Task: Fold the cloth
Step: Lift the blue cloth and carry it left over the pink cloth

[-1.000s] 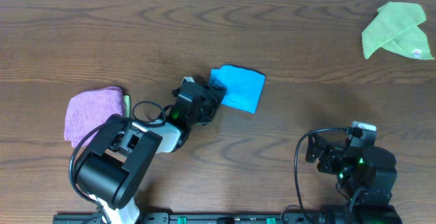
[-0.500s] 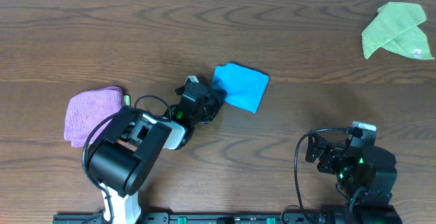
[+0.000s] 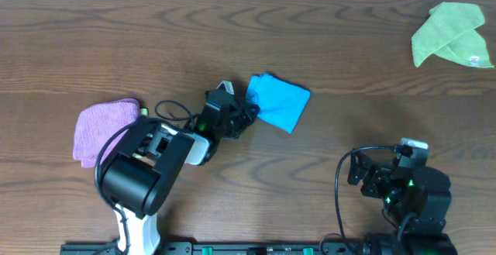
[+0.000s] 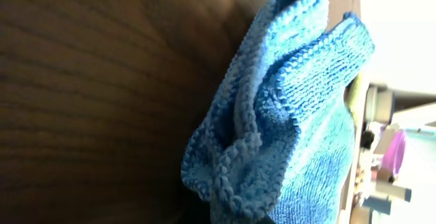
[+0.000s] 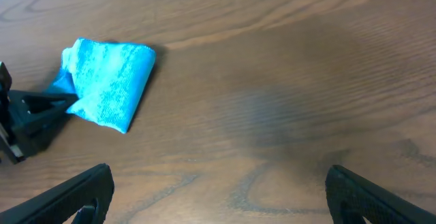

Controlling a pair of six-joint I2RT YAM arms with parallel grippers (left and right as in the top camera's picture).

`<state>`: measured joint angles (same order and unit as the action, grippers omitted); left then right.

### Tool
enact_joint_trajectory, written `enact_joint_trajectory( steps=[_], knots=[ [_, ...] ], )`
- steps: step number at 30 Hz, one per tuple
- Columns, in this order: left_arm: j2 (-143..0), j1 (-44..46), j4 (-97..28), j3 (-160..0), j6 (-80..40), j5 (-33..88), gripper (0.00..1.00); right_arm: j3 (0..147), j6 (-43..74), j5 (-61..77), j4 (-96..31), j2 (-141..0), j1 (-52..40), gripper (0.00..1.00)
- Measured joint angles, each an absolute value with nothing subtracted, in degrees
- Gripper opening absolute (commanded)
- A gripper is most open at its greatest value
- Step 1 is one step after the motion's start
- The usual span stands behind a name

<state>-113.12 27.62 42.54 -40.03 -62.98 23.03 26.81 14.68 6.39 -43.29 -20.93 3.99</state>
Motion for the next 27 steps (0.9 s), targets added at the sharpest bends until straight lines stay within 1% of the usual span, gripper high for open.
enact_joint_trajectory(
  steps=[3, 12, 22, 27],
  knots=[
    [-109.67, 26.35, 36.69, -39.97, -60.25, 24.08, 0.06, 26.81, 14.68, 6.39, -43.31, -20.93, 3.99, 0.99],
    [-92.16, 20.88, 19.51, -40.1, -53.74, 24.29, 0.06, 26.81, 14.68, 6.37, -43.29, -20.93, 3.99, 0.99],
    [-79.59, 14.31, 6.42, -40.03, -50.89, 24.4, 0.06, 26.81, 14.68, 6.37, -43.33, -20.93, 3.99, 0.99],
    [-73.23, 9.5, 0.01, -40.03, -49.25, 25.41, 0.06, 26.81, 14.68, 6.37, -43.31, -20.93, 3.99, 0.99]
  ],
)
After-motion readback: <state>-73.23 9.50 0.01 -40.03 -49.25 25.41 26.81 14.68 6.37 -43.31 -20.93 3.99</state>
